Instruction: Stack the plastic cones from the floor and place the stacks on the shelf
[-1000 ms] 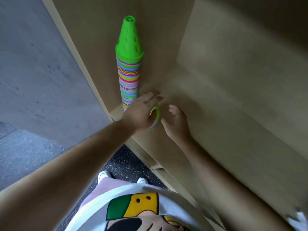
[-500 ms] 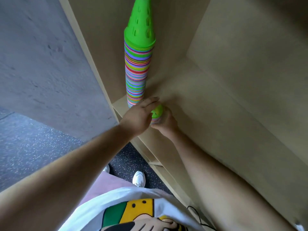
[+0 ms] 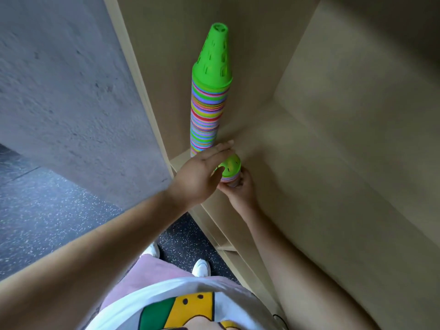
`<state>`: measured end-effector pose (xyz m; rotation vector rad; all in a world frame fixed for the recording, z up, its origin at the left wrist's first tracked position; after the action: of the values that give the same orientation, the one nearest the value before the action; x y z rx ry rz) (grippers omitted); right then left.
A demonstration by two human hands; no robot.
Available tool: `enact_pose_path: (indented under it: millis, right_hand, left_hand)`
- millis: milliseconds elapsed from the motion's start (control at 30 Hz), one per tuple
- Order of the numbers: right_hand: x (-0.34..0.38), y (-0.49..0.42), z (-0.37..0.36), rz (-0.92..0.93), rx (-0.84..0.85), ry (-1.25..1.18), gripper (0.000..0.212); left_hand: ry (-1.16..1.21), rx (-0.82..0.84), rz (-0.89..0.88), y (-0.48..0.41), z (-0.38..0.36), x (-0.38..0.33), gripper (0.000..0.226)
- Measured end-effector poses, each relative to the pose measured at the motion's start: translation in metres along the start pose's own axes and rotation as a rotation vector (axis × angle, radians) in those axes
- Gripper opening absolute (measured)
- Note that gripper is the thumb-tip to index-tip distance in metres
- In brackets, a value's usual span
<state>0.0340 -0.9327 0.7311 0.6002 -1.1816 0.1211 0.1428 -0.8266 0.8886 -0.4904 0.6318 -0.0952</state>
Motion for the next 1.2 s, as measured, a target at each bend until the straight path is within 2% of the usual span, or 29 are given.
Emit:
enact_pose_path:
  millis: [200,400,600,733,800,867,1000,1100,1200]
  right_hand:
    - [0.147,0.055,0.056,0.281,-0.047,-0.087,0.040]
    - [0.289,0.083,0.084,0.435,-0.036,-0.144,0.064]
    - [0.378,0.099,0.071,0.476,-0.019,-0.130,0.069]
    - [0.386,0.081,0.040,0.406,0.097,-0.221,0.064]
    - [0.374,0.066,0.026,0.363,0.102,-0.213,0.064]
    - [0.350,0.049,0.014,0.316,0.076,-0.155,0.062]
    - [0.306,0.037,0.000,0.253,-0.057,0.072,0.073]
    - [0.304,0.046,0.000,0.282,-0.110,0.083,0.065]
    - [0.308,0.049,0.000,0.287,-0.105,0.119,0.069]
  left_hand:
    - [-0.063,-0.170,-0.262,-0.073,0.079,-0.081,0.043]
    - [-0.134,-0.329,-0.399,-0.154,0.188,-0.146,0.052]
    - [-0.208,-0.386,-0.453,-0.203,0.264,-0.170,0.055]
    - [-0.252,-0.361,-0.410,-0.210,0.274,-0.146,0.057]
    - [-0.253,-0.329,-0.365,-0.208,0.268,-0.127,0.058]
    - [-0.236,-0.286,-0.301,-0.201,0.256,-0.104,0.059]
    - [-0.181,-0.190,-0.233,-0.174,0.220,-0.072,0.067]
    - [-0.137,-0.212,-0.214,-0.165,0.212,-0.064,0.077]
    - [-0.149,-0.206,-0.207,-0.165,0.212,-0.064,0.081]
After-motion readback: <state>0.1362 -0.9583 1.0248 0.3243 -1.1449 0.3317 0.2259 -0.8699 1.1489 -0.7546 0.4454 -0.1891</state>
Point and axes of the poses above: each hand's wrist, its own y-axis away from the middle knuckle, its own z-axis out of the back of the hand, x = y × z, the point moved 7 cm from there along -y, towards the middle knuckle, and after that the axes turned 14 degrees about -z, right-handed, at the moved point
